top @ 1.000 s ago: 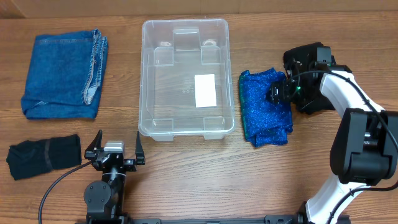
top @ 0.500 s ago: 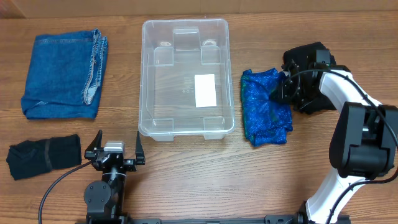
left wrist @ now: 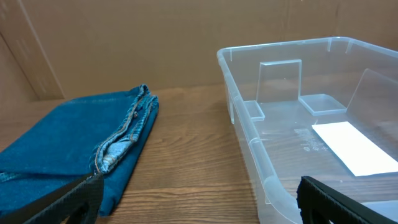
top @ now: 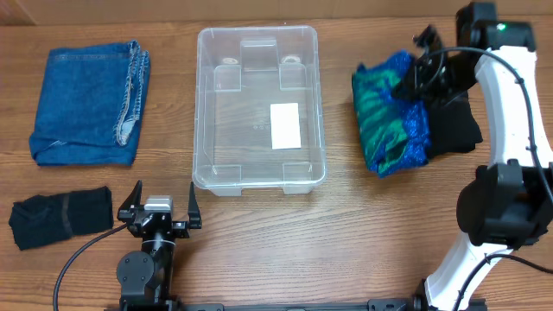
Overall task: Pack container
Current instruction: 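Lift the blue-green cloth and carry it into the clear bin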
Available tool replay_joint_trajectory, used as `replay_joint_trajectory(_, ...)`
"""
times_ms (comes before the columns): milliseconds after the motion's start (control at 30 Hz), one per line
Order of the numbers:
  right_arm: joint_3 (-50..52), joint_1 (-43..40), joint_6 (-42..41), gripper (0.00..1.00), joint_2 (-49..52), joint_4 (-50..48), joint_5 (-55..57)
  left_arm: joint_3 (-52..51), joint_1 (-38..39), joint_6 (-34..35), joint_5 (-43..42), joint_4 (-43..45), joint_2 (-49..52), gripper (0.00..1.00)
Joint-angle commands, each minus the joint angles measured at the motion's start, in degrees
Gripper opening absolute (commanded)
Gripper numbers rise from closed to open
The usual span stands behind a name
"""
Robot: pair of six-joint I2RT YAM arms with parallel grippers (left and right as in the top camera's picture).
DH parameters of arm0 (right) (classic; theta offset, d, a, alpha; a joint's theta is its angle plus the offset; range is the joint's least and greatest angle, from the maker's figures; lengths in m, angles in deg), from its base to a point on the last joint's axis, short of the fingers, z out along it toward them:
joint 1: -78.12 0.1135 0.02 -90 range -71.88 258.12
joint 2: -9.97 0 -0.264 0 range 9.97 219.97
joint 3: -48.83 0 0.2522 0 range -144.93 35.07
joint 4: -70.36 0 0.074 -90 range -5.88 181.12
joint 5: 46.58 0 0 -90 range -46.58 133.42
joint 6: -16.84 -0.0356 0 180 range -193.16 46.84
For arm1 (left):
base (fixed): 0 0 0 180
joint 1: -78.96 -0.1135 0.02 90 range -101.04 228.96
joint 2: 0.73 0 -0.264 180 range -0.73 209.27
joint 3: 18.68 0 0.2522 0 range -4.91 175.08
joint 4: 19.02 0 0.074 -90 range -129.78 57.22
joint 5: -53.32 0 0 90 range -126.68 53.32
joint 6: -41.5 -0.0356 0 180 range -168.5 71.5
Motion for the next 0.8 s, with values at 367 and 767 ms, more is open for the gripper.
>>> replay_joint_trajectory(367,-8.7,13.6,20.4,0.04,-6.1,-7.1,7.1,-0.2,-0.4,-0.5,0.6,0.1,-0.6,1.00)
replay_joint_trajectory(767,-11.4,34.8,35.7,0.04,-6.1,-25.3,40.7,-0.2,-0.4,-0.5,0.6,0.1,-0.6,1.00)
